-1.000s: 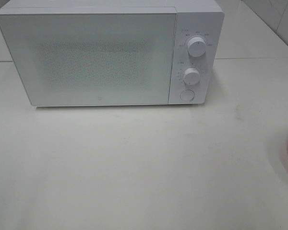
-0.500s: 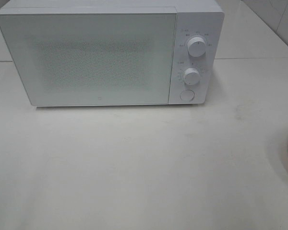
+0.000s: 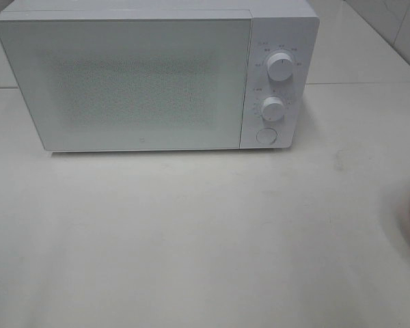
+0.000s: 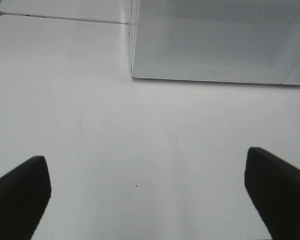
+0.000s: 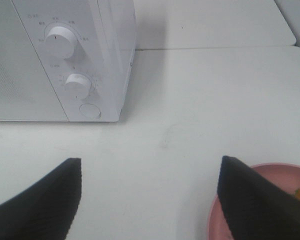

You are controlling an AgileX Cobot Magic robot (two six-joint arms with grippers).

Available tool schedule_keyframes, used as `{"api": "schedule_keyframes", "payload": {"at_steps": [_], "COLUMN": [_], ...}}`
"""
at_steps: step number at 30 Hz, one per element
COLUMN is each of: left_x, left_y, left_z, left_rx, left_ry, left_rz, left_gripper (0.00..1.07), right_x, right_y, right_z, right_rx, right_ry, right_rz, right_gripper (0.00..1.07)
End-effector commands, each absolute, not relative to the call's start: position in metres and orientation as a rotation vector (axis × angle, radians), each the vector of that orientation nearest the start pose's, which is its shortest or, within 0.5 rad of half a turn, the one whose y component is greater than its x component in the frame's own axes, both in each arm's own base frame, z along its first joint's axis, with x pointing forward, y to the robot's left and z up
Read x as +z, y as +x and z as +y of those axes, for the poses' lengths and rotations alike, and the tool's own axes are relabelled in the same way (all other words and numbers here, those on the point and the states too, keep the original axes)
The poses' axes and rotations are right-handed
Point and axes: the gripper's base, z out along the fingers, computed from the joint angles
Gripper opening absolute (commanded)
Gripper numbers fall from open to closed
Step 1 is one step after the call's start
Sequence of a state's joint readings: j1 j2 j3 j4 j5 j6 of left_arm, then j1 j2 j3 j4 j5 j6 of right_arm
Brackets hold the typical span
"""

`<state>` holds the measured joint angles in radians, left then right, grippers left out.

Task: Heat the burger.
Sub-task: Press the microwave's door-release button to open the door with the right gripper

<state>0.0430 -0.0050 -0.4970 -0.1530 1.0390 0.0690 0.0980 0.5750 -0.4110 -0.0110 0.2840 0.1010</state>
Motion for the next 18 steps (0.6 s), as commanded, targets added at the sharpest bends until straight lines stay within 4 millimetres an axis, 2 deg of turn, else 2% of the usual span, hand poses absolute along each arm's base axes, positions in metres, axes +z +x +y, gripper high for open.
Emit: {"api": "schedule_keyframes", "payload": {"at_steps": [1, 8, 18], "left_x": [0.279, 0.279, 0.279], "left_y": [-0.007, -0.007, -0.007], "left_z": [-0.013, -0.013, -0.013], "left_rx": [-0.118, -0.118, -0.118], "left_ry": [0.029, 0.029, 0.029], "left_rz": [1.99, 1.99, 1.99], "left_gripper": [0.98, 0.98, 0.98], "right_x": [0.279, 0.271, 0.26], "right_y": [0.132, 0.162, 0.19], "right_z": [0.013, 0.016, 0.019], "right_rx": [0.118, 0.107, 0.118], "right_ry": [-0.013, -0.035, -0.032], "right_rz": [1.905, 1.882, 1.839], "right_gripper": [0.74, 0.74, 0.74]}}
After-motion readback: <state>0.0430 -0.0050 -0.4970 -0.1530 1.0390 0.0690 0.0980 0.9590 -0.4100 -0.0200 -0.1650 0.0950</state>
